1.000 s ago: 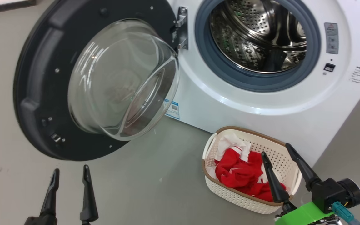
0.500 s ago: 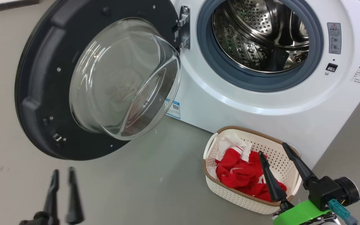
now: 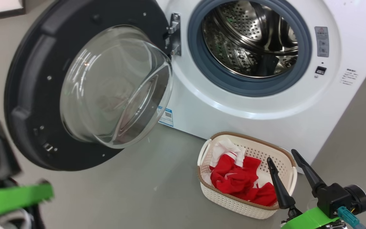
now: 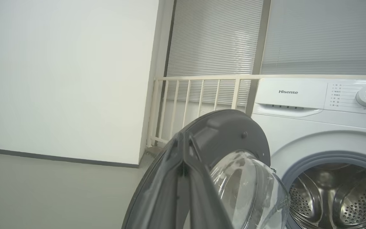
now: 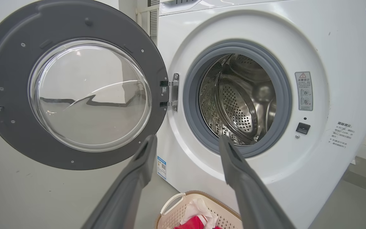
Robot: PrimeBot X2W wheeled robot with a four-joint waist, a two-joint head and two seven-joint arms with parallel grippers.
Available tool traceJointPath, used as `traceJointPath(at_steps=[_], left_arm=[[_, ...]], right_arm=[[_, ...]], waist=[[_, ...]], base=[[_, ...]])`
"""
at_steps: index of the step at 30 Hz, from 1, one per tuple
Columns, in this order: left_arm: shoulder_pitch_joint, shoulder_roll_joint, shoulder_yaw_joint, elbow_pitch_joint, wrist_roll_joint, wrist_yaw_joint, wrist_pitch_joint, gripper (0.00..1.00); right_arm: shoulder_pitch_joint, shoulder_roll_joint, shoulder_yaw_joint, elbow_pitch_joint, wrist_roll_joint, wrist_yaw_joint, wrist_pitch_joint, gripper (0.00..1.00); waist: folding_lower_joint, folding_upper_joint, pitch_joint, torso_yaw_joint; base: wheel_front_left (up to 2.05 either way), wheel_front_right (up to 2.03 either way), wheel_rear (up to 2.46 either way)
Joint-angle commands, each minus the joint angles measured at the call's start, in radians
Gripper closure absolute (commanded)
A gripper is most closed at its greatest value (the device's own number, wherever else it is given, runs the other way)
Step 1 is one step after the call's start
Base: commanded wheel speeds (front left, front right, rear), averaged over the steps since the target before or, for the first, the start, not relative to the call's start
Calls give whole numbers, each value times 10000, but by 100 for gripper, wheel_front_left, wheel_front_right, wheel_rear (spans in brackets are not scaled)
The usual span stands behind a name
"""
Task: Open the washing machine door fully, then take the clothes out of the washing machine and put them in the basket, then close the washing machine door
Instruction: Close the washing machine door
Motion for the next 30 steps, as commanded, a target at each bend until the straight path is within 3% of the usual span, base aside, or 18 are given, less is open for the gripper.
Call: traceJointPath(at_steps=[1, 5, 10, 14, 25, 30], left_arm=[[-800, 343, 577, -12, -246, -89, -77, 100], [-1670, 499, 1155, 689, -963, -311, -100, 100], [-3217, 781, 2019, 2622, -2358, -825, -55, 100], [-4350, 1147, 2501, 4267, -3066, -733, 429, 100], [-6822, 1730, 3992, 8384, -5570, -368, 2786, 100], [-7228, 1836, 4060, 9344, -6255, -737, 4284, 100]], right_arm=[[-171, -83, 248, -303, -138, 62, -7, 0], [-216, -83, 260, -384, -284, 62, 100, 0], [-279, -85, 267, -543, -465, 62, 304, 0], [-337, -160, 304, -673, -528, 62, 438, 0], [-351, -308, 463, -883, -518, 62, 680, 0], [-359, -404, 543, -955, -490, 62, 746, 0]], waist=[[0, 0, 94, -190], [0, 0, 230, -368], [0, 0, 382, -555], [0, 0, 457, -674], [0, 0, 482, -826], [0, 0, 534, -909]], base=[[0, 0, 0], [0, 0, 0], [0, 0, 0], [0, 0, 0], [0, 0, 0], [0, 0, 0]])
